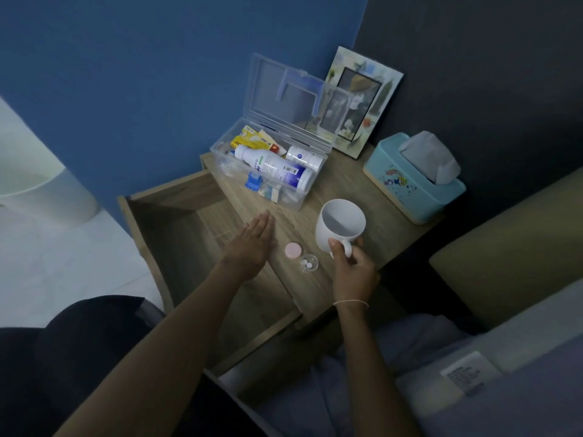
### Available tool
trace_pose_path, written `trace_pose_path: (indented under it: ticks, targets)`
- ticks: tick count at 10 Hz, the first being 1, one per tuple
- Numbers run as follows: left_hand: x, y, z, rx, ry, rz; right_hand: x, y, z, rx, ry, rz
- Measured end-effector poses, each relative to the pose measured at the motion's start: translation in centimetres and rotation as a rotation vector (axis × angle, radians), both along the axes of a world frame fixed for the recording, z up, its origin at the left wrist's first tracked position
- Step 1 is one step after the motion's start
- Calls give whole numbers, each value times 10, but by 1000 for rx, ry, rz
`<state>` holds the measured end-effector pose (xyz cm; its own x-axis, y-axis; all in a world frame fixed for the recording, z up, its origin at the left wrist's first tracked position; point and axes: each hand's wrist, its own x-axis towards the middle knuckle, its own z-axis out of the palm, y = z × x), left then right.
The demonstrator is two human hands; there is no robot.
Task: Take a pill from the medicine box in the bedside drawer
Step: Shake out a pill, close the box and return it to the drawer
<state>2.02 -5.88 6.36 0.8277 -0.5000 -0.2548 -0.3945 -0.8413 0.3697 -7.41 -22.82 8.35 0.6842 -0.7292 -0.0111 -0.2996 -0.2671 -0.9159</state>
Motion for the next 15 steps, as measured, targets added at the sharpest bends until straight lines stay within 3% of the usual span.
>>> trace_pose_path:
  ticks: [2, 4, 6, 8, 9, 10, 11, 12, 14, 15]
  targets:
    - [1, 0, -6, -15, -12, 2, -8, 7, -6, -93, 1, 16]
    - [0, 1, -8, -28, -4, 7, -9, 13, -3, -52, -28, -55]
    - [-2, 0, -4, -51, -54, 38, -6, 13, 19, -122, -232, -145]
    - [18, 9, 10, -225, -373, 137, 85, -10, 82, -234, -361, -10]
    - [42, 18, 16, -196, -424, 165, 147, -20, 98, -280, -271, 138]
    - [65, 29, 18, -119, -419, 184, 198, -34, 98, -459, -88, 344]
    - [76, 36, 20, -105, -404, 174, 232, -51, 97, -539, 65, 458]
    - [75, 38, 20, -154, -394, 170, 247, -61, 99, -546, 75, 469]
    - [75, 40, 18, -171, -377, 158, 233, -55, 104, -706, -173, 424]
    - [73, 40, 20, -173, -369, 159, 218, -48, 103, -685, -278, 472]
